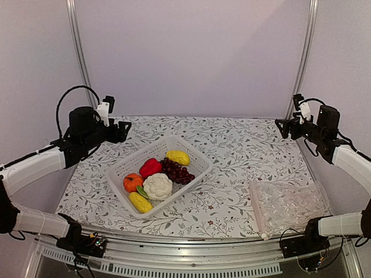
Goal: Place the food in the zip-top bag and seal the zipper
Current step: Move the bin to the center of the board.
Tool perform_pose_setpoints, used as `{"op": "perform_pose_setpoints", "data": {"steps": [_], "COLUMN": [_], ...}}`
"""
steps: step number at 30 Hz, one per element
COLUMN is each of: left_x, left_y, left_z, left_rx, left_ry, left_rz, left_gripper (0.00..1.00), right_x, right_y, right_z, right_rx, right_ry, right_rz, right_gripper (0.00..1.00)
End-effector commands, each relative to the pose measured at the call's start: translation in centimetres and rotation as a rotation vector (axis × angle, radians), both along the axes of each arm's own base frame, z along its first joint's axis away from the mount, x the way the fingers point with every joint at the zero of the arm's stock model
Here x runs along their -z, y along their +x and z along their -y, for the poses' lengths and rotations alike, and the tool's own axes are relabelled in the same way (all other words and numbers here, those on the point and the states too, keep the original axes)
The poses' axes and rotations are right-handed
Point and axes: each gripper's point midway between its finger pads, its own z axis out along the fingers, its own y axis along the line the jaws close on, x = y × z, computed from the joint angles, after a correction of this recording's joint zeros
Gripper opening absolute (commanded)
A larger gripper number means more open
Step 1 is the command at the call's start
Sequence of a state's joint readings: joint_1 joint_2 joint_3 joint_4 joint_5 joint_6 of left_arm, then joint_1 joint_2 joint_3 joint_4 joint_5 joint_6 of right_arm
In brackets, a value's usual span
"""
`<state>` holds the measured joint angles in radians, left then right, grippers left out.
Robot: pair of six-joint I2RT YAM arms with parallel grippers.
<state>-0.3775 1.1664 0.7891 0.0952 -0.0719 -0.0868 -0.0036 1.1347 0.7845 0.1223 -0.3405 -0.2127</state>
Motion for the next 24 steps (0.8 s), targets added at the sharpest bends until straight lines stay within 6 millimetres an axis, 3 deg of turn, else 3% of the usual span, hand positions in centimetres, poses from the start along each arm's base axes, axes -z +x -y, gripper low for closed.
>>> {"op": "perform_pose_setpoints", "data": {"steps": [1, 8, 11, 15, 24], "left_x": [0.7, 4.0, 6.1, 8.4, 11.2], "left_y": [-1.6, -6.2, -8.1, -10.1, -12.6], "left_z": [4.8, 12.9, 15.2, 17.4, 20.1], "left_rx": [0.246, 0.535, 0.587, 0.608, 0.637], "left_ry": [0.016, 0.153, 0.223, 0.288, 0.315], "left_rz": [-0.005, -0.146, -0.259, -0.374, -0.602], "left_gripper": [0.78, 0.66, 0.63, 0.58, 0.58], "right_x": [1.8, 3.5, 3.6, 3.9, 4.8], "right_y": [-0.7, -2.6, -3.0, -3.6, -4.0], "right_z": [-0.9, -3.5, -4.0, -4.4, -5.2], "right_rx": [-0.091, -0.298, -0.337, -0.381, -0.447], "right_ry": [-0.073, -0.127, -0.139, -0.146, -0.142], "right_rz": [-0.006, -0.027, -0.023, -0.037, -0.081], "right_gripper": [0.98, 0.93, 0.91, 0.89, 0.86]}}
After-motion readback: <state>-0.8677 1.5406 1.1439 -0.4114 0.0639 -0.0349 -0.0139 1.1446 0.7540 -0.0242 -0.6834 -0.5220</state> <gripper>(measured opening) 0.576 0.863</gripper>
